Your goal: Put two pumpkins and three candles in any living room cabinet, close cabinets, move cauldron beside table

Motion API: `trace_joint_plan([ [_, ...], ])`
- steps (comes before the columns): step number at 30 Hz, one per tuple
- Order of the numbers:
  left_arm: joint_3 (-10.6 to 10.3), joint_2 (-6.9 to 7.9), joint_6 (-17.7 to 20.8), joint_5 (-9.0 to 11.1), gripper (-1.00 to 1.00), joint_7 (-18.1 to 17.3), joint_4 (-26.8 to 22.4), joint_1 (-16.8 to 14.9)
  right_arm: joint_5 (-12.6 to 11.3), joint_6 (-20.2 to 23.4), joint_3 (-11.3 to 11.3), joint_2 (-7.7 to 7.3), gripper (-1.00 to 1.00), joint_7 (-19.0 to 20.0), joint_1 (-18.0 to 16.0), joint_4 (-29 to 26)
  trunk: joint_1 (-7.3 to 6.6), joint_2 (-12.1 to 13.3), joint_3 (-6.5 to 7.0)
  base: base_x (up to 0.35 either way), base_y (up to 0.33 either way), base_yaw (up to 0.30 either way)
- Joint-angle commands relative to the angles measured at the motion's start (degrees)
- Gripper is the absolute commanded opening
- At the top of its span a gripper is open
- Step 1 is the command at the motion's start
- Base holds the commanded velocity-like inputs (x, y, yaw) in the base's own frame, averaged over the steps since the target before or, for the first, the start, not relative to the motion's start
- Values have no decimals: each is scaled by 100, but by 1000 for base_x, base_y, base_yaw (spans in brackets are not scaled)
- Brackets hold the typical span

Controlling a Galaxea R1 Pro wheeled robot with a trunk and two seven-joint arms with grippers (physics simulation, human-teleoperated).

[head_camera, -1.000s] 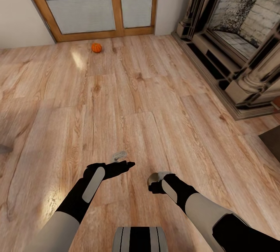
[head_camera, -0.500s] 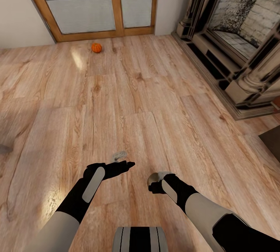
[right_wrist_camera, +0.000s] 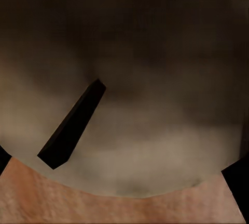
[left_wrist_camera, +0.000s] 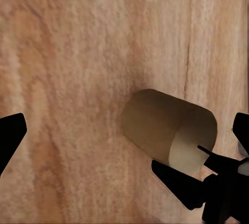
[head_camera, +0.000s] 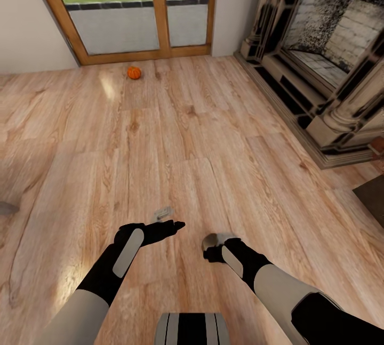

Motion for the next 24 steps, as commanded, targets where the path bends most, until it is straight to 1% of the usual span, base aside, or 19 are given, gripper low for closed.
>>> trace_joint_plan([
  [1,-4,1,19,57,100,50,-7,-2,-74,17,44,-4,-100,-48,-3,-9,-3,0,19,0,0,0],
  [8,-4,7,22,57,100,50,-7,-5,-74,9,38,-4,-100,-48,-1,-9,-21,10,174,0,0,0],
  [24,5,29,28,57,100,40,2,-1,-65,7,45,-4,-100,-46,-1,-9,-62,31,667,0,0,0],
])
